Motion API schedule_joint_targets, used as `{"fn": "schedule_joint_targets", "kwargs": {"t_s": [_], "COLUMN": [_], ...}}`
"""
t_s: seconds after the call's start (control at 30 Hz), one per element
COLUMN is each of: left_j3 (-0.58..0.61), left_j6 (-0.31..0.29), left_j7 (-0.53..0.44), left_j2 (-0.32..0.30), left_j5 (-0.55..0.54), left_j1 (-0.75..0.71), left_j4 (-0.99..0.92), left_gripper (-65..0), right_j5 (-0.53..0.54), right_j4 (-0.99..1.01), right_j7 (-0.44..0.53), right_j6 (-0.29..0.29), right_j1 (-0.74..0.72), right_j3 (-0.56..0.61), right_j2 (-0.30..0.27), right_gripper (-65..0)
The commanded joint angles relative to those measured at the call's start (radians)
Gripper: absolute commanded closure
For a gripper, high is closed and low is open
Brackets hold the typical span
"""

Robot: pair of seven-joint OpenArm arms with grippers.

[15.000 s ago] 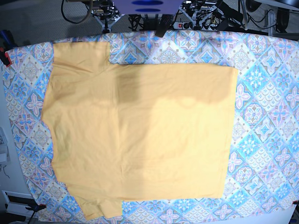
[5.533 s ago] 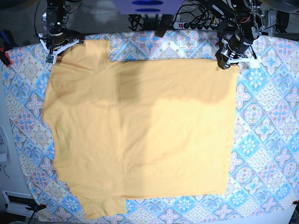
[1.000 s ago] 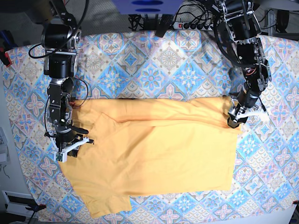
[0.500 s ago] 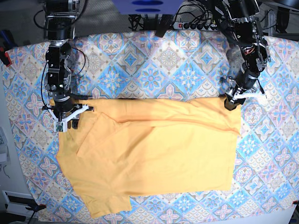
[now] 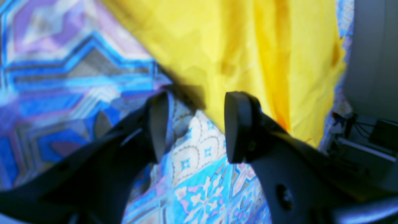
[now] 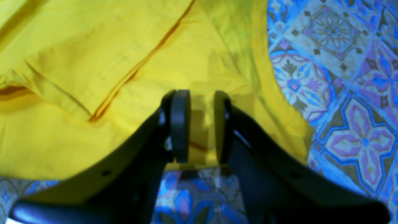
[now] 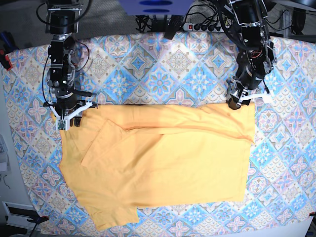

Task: Fold the T-shirt properly
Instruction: 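Release the shirt and raise both grippers back toward the collar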

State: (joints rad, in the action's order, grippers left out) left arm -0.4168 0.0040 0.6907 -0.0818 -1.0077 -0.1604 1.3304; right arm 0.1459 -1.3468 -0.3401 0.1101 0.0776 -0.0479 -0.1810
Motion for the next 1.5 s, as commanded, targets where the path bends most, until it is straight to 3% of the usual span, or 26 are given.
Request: {"fn": "schedule_joint_targets", "kwargs": {"t_s": [0.0,0.2,0.53,0.63,0.8,0.87,0.93,1.07,1.17,1.3,1.47], "left_j3": [-0.003,-0.014,-0.080,-0.075,-0.073,-0.073,-0.075,-0.077,-0.075,-0.073,-0.073], "left_j6": [0.003,0.003,0.000,0.000,-0.002,-0.002,-0.002,-0.002,-0.002,-0.002,-0.002], "left_j7": [-0.009,-0.010,-0.010,-0.010,-0.009,-0.009,-0.009,-0.006,-0.006,-0.006,-0.004], "left_j2": [-0.006,-0.002,-0.002,-0.002,-0.002,-0.002,-0.005,-0.005,-0.005,-0.005,-0.005], "left_j5": [-0.003,-0.061,-0.058,-0.059,-0.063,-0.063,-0.063,-0.063,-0.063,-0.063,-0.063], "left_j1": [0.012,0.011,0.107,0.117,0.114,0.107,0.106,0.106,0.106,0.106,0.106], "left_j4": [0.001,-0.019,-0.176,-0.176,-0.176,-0.174,-0.174,-0.174,-0.174,-0.174,-0.173], "left_gripper": [-28.6,-28.6,-28.2,-22.3,0.0,0.0,0.0,0.0,0.0,0.0,0.0], "right_j5": [0.005,0.005,0.005,0.007,0.010,0.013,0.013,0.014,0.123,0.424,0.686], "right_j4": [-0.021,-0.020,-0.021,-0.023,-0.090,-0.118,-0.132,-0.130,-0.132,-0.115,-0.003], "right_j7": [0.028,0.028,0.028,0.022,0.022,0.019,-0.006,-0.106,-0.121,-0.123,-0.123], "right_j6": [0.003,0.003,0.003,0.003,0.003,0.003,0.003,0.009,0.009,0.009,0.009], "right_j1": [-0.015,-0.020,-0.017,-0.009,0.058,0.090,0.098,0.093,0.093,0.093,0.093], "right_j3": [-0.004,-0.004,-0.004,-0.004,-0.053,-0.106,-0.152,-0.246,-0.274,-0.303,-0.315], "right_j2": [-0.010,-0.010,-0.007,-0.007,-0.005,0.002,0.031,0.091,0.102,0.096,0.031], "right_gripper": [-13.5,-13.5,-13.5,-13.7,-13.8,-14.3,-18.4,-33.1,-35.2,-35.2,-35.2]}}
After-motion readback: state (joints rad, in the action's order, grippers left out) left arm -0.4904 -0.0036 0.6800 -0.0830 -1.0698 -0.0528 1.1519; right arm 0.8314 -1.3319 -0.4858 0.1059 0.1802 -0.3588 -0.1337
